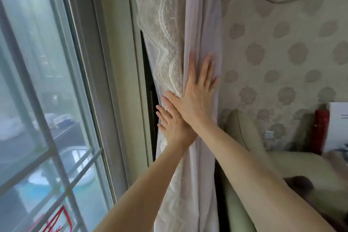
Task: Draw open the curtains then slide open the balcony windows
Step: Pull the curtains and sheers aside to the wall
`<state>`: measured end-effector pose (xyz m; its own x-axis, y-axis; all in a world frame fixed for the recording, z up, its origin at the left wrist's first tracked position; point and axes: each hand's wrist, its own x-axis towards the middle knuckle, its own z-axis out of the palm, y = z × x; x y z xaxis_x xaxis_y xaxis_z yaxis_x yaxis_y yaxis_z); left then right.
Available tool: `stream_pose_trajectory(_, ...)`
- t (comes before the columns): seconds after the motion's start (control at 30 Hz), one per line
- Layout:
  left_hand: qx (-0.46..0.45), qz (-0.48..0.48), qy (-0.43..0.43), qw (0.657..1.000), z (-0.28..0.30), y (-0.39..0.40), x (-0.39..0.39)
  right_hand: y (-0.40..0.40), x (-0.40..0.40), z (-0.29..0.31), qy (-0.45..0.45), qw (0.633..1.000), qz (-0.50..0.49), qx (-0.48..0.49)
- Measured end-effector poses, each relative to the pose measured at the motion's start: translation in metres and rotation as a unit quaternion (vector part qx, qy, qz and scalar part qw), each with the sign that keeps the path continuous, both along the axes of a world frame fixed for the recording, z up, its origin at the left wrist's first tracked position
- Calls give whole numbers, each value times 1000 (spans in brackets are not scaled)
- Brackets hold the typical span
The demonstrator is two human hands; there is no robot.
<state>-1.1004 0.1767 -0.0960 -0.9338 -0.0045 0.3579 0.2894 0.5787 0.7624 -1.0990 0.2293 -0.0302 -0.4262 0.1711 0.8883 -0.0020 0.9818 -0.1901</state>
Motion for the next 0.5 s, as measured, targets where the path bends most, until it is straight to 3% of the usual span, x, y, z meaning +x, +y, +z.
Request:
stream_pose_trajectory(0.17,21,70,48,996,4,29,-35,3,-25,36,69,983,151,-81)
stream_pose_trajectory(0.37,62,60,105,991,2,42,-79,18,-84,49,134,964,225,46)
stream_pose_trajectory(0.5,62,76,123,987,4,45,-129,22,-141,55,137,963,224,54)
